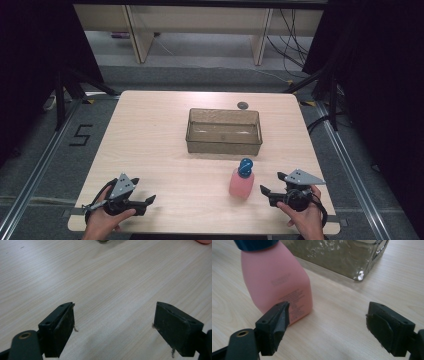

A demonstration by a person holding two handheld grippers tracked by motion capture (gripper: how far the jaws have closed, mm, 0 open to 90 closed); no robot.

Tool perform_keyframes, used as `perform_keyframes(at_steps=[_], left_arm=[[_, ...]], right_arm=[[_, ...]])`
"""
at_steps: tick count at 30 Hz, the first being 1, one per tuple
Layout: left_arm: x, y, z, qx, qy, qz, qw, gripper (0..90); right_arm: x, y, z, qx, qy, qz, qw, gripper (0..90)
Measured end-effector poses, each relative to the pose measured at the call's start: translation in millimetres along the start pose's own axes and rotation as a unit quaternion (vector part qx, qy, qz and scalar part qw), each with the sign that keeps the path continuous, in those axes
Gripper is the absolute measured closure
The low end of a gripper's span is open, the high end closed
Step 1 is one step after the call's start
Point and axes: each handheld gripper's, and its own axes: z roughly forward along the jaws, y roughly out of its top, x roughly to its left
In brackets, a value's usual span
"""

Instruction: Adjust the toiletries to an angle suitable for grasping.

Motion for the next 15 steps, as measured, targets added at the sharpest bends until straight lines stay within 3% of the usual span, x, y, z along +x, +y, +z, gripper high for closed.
perform_keyframes(at_steps=[4,9,10,13,14,15], left_arm=[[-1.1,-0.2,0.5,-0.006,0.0,-0.007,1.0,16.6],[0.0,-0.1,-0.1,0.0,-0.001,0.0,1.0,16.6],[0.0,-0.2,-0.1,0.0,-0.001,0.0,1.0,16.6],[-0.7,-0.5,0.6,-0.007,0.0,-0.006,1.0,16.6],[1.7,-0.1,0.1,-0.003,0.004,0.009,0.9999,16.6],[0.8,-0.4,0.3,-0.004,0.003,0.003,1.0,16.6]], right_arm=[[3.7,1.5,-1.8,-0.007,0.005,-0.001,1.0,20.8],[6.5,2.4,-2.5,-0.019,0.008,-0.007,0.9998,21.2],[9.0,2.6,-3.6,-0.018,0.012,0.005,0.9997,21.4],[11.7,3.9,-5.5,-0.026,0.013,0.006,0.9996,21.9],[12.3,4.7,-7.0,-0.025,0.011,0.004,0.9996,22.0],[12.3,5.2,-7.0,-0.029,0.013,0.0,0.9995,22.0]])
